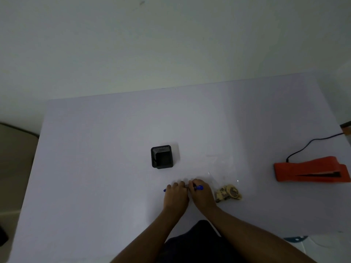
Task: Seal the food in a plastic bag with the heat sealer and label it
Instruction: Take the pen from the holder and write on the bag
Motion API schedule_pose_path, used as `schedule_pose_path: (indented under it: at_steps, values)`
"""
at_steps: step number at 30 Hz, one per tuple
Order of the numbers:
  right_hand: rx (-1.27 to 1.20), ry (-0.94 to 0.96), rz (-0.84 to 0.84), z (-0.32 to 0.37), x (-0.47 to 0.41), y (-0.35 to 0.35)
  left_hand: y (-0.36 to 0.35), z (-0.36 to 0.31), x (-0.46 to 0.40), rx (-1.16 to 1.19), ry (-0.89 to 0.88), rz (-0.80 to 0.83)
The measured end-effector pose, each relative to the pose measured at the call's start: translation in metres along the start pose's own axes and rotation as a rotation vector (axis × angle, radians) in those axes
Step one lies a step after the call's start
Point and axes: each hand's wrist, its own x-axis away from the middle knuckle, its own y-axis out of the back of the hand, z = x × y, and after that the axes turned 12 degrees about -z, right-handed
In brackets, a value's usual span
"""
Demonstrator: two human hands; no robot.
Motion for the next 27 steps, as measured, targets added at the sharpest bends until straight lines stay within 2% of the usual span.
schedule_pose_path:
  at_steps: [8,12,15,22,27]
  values:
    - [-0.076,-0.024,-0.086,0.015,-0.005,0.001,-0.003,0.0,0.002,0.009,0.003,0.001]
    - [-0.175,-0.141,-0.055,0.026,-0.003,-0.002,-0.005,-0.001,0.004,0.031,0.0,0.011]
    - [-0.168,-0.148,-0.041,0.03,-0.003,-0.002,-0.005,-0.001,0.006,0.06,0.019,-0.015]
    - [-0.065,-0.117,-0.071,0.039,-0.004,0.009,-0.002,0.035,0.016,0.087,0.298,-0.069]
    - [-0.067,-0.122,-0.059,0.047,-0.011,0.01,-0.012,0.055,0.019,0.178,0.372,-0.047]
